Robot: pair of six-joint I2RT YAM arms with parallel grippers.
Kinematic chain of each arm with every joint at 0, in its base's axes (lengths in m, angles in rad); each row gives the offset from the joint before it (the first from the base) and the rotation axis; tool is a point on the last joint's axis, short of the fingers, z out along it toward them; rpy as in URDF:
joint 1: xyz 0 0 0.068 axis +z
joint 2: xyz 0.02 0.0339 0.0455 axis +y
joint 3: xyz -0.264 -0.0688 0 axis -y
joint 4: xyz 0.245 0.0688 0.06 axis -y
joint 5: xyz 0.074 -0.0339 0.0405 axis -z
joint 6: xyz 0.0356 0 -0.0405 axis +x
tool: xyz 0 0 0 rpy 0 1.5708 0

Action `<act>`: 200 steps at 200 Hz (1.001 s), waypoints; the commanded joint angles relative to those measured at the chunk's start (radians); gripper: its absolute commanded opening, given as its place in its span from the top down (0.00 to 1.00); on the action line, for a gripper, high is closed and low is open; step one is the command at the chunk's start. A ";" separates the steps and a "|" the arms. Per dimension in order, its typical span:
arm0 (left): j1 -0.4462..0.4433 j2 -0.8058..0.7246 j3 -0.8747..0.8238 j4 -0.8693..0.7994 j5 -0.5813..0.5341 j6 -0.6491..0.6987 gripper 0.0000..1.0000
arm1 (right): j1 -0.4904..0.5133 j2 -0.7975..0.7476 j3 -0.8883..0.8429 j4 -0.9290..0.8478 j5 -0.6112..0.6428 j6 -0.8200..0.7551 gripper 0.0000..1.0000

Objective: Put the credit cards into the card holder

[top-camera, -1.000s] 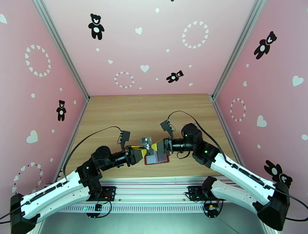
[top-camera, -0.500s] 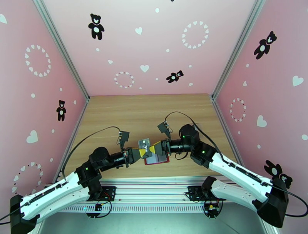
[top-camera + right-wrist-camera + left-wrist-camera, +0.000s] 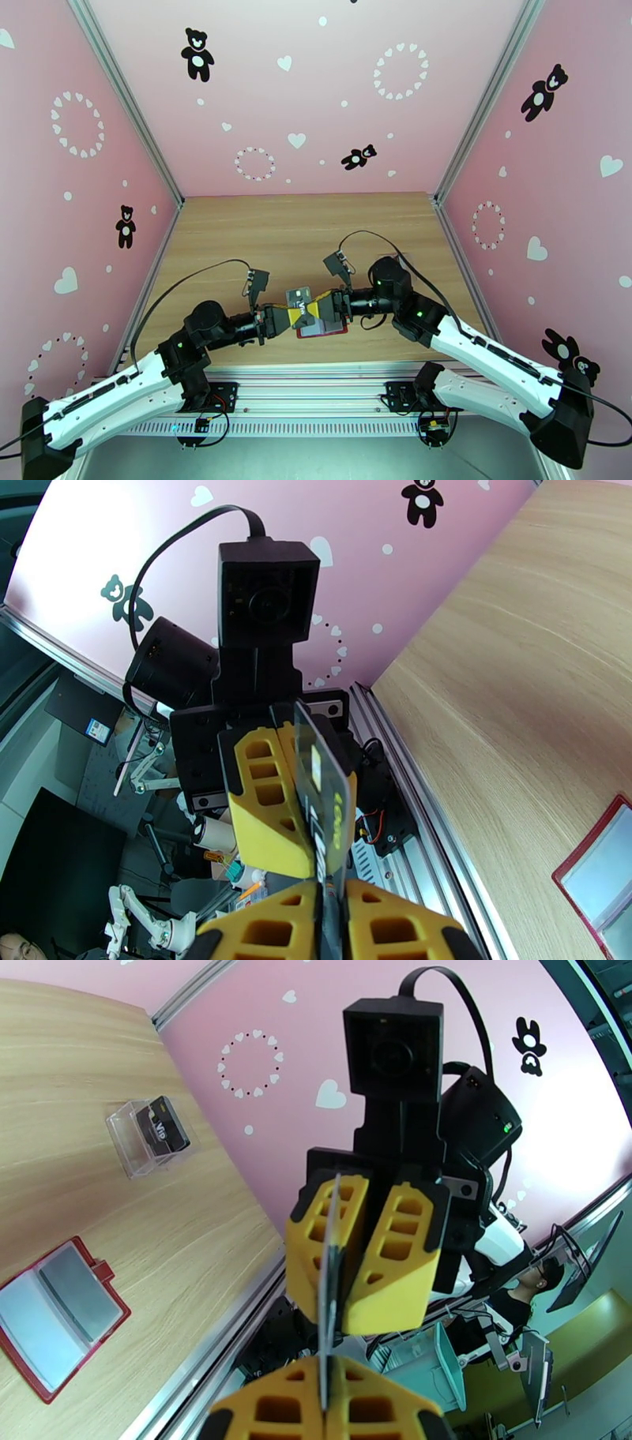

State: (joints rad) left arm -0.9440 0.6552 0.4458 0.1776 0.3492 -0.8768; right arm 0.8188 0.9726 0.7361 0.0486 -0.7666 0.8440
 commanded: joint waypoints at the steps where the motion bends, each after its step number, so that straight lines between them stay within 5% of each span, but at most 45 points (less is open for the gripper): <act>1: 0.004 0.021 0.001 -0.021 0.009 -0.008 1.00 | 0.023 -0.007 -0.003 0.065 -0.031 -0.010 0.90; 19: 0.004 0.017 0.002 -0.039 -0.006 -0.008 0.92 | 0.023 -0.009 -0.003 0.033 -0.018 -0.022 0.98; 39: 0.004 -0.009 0.029 -0.190 -0.118 0.016 0.49 | 0.019 -0.007 0.006 -0.064 0.022 -0.076 1.00; 54: 0.008 -0.020 0.074 -0.421 -0.292 0.017 0.38 | -0.009 0.009 0.003 -0.125 0.035 -0.090 1.00; 68: 0.026 -0.007 0.101 -0.607 -0.429 -0.024 0.38 | -0.050 0.030 -0.006 -0.190 0.051 -0.091 1.00; 80: 0.065 0.019 0.088 -0.651 -0.421 -0.047 0.38 | -0.085 0.045 -0.024 -0.236 0.084 -0.097 1.00; 136: 0.103 0.298 0.019 -0.410 -0.243 -0.076 0.46 | -0.201 0.186 -0.112 -0.286 0.143 -0.104 1.00; 163: 0.098 0.465 0.045 -0.297 -0.175 -0.069 0.62 | -0.266 0.267 -0.135 -0.289 0.118 -0.116 1.00; 200: 0.088 0.604 0.101 -0.274 -0.180 -0.047 0.65 | -0.289 0.343 -0.146 -0.255 0.101 -0.119 1.00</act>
State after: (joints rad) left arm -0.8497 1.2003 0.4950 -0.1627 0.1436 -0.9436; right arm 0.5335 1.2705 0.6048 -0.2150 -0.6445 0.7433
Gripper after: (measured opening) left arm 0.353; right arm 0.054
